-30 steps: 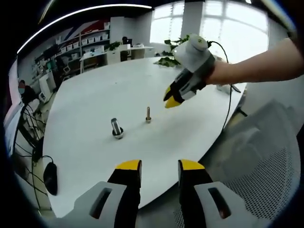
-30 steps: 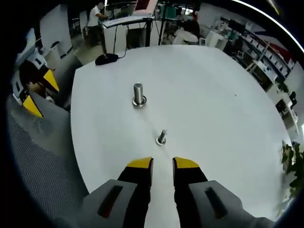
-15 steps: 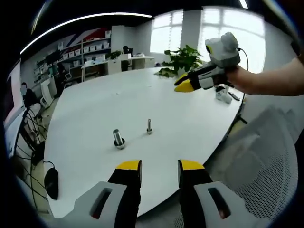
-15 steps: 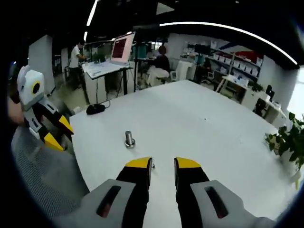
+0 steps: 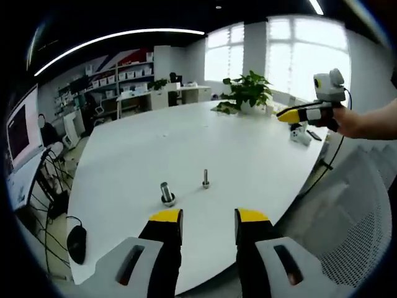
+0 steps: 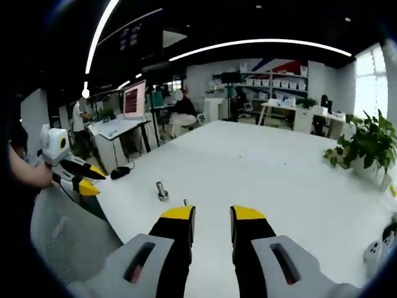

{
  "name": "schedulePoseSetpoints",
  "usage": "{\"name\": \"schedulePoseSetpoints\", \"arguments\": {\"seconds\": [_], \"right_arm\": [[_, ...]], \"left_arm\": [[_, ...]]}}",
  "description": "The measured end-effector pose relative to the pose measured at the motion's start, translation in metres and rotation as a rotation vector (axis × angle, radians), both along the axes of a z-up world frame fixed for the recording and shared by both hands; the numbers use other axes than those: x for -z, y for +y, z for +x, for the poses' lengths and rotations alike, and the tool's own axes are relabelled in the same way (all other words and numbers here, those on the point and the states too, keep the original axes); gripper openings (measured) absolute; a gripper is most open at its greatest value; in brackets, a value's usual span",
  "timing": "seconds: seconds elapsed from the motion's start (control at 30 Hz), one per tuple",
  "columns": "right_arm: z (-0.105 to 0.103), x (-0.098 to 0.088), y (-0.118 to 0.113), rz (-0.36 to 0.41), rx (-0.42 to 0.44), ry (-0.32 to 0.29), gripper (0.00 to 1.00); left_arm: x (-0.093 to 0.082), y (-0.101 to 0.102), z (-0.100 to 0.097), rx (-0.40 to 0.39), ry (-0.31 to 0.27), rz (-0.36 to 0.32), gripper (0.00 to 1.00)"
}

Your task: Place the washer onto the threaded stud by aligning its center hole with the stud, sliding it down to the base, and recovering from edge contact or off-axis alignment until the washer reaches the visible bottom stop.

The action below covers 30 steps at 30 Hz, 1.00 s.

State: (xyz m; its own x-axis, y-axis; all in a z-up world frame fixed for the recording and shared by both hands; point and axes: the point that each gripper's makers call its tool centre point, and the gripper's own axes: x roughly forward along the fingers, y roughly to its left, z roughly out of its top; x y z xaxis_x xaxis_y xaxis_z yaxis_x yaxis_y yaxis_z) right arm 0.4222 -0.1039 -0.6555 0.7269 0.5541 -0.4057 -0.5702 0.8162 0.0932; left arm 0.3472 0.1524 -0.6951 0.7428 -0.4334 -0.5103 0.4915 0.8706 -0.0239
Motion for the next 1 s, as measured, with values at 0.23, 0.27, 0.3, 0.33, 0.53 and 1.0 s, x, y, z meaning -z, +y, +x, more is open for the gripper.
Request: {"name": "schedulePoseSetpoints", "arguments": {"seconds": [0.23, 0.27, 0.3, 0.33, 0.53, 1.0], "right_arm": [[-0.009, -0.017, 0.005, 0.101, 0.007, -0.099, 0.34], [-0.010, -0.021, 0.006, 0.104, 0.006, -0.139, 0.36], [-0.011, -0.019, 0.005, 0.104, 0.007, -0.135, 0.38], [-0.010, -0.018, 0.005, 0.109, 0.010, -0.114, 0.40], [-0.014, -0.016, 0.001, 0.112, 0.042, -0.084, 0.42], [-0.023, -0.010, -0.026, 0.095, 0.134, -0.101, 0.44]], "left_arm": [[-0.022, 0.014, 0.010, -0.081, -0.107, -0.012, 0.33], [-0.021, 0.014, 0.010, -0.085, -0.104, -0.008, 0.33], [-0.019, 0.015, 0.011, -0.090, -0.096, 0.004, 0.32], [-0.017, 0.015, 0.011, -0.091, -0.089, 0.009, 0.32], [-0.020, 0.022, 0.011, -0.117, -0.105, 0.035, 0.32], [-0.027, 0.032, 0.012, -0.172, -0.148, 0.021, 0.33]]}}
